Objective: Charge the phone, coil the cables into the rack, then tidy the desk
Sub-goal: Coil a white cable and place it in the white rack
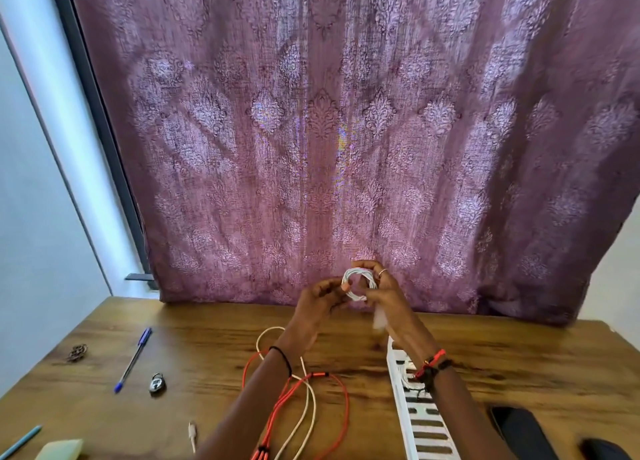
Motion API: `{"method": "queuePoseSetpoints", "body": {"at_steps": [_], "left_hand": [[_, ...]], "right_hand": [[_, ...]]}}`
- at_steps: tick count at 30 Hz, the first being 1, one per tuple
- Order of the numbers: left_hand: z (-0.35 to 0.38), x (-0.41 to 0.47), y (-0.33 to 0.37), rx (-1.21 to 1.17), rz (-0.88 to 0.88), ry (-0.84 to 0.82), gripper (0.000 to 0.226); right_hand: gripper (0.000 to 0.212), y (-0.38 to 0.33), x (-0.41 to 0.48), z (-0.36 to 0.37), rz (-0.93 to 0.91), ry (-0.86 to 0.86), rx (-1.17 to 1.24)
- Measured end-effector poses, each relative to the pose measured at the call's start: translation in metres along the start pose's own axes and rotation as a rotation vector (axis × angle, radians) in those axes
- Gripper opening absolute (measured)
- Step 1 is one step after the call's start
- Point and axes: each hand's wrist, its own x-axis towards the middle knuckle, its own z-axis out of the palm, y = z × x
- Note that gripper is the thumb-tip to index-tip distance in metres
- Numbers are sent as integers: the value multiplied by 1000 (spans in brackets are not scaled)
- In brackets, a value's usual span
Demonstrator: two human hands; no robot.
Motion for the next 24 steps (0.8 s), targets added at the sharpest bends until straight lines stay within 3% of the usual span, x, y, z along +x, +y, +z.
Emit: {"method": "queuePoseSetpoints", "body": {"at_steps": [2, 7, 9, 13, 17, 24], "left_hand": [[-1, 2, -1, 12, 14, 25, 28], [-9, 3, -2, 1, -2, 123, 24], [-9, 1, -5, -24, -11, 139, 13], [3, -3, -9, -143, -5, 197, 13], [14, -8, -9, -76, -47, 224, 16], [23, -24, -12, -42, -209, 52, 8]], "right_hand": [[41, 2, 1, 0, 38, 1, 23], [59, -2, -4, -8, 50, -2, -275], [49, 3, -2, -11, 12, 67, -328], [20, 13, -2, -5, 37, 183, -205], [27, 20, -3, -4, 17, 198, -326], [17, 21, 0, -32, 31, 184, -452]]}}
